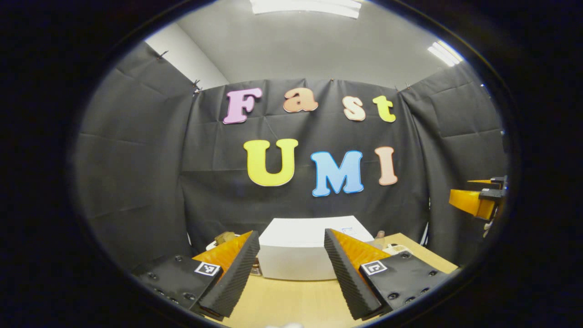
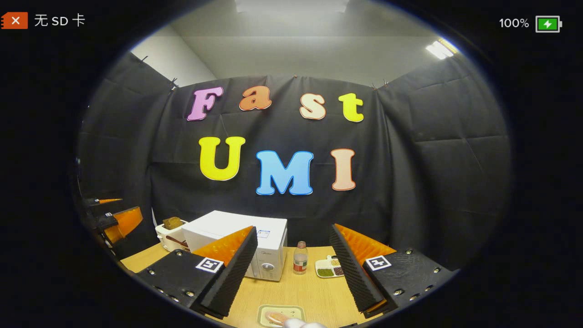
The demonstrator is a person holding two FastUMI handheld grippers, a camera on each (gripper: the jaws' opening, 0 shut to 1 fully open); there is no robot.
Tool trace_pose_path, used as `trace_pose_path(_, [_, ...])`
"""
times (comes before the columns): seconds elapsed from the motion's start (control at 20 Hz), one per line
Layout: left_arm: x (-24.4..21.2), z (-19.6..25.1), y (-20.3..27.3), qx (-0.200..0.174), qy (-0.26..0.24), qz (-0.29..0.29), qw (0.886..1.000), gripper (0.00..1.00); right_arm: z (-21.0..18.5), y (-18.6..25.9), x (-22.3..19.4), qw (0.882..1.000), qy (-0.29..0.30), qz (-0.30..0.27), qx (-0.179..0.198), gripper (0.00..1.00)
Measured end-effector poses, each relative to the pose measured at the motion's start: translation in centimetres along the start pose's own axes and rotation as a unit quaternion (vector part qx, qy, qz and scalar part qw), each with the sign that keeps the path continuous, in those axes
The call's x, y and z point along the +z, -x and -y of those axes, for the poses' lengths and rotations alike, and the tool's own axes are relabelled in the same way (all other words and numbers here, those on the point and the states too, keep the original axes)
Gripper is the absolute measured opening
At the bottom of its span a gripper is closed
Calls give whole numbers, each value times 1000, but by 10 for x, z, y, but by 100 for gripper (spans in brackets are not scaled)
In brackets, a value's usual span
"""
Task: Open the microwave oven with the left hand, put the food in, and close the microwave oven.
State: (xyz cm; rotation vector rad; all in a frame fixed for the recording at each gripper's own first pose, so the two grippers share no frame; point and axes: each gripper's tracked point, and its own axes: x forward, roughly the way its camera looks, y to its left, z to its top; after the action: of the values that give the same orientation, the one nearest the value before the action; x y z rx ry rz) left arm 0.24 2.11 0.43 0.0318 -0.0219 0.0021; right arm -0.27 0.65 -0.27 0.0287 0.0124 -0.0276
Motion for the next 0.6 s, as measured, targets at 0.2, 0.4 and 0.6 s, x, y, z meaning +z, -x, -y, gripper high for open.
trace_pose_path(0.2, [-30, 18, -16, -1, -24, 1, 1000, 97, 7, -2, 8, 1000, 0, 3, -2, 98])
trace_pose_path(0.4, [-90, 61, -45, -25, -31, -19, 999, 95, 18, -4, 22, 1000, 3, 5, -2, 98])
trace_pose_path(0.6, [-156, 117, -83, -63, -29, -33, 997, 96, 34, -1, 33, 1000, 18, 5, -14, 98])
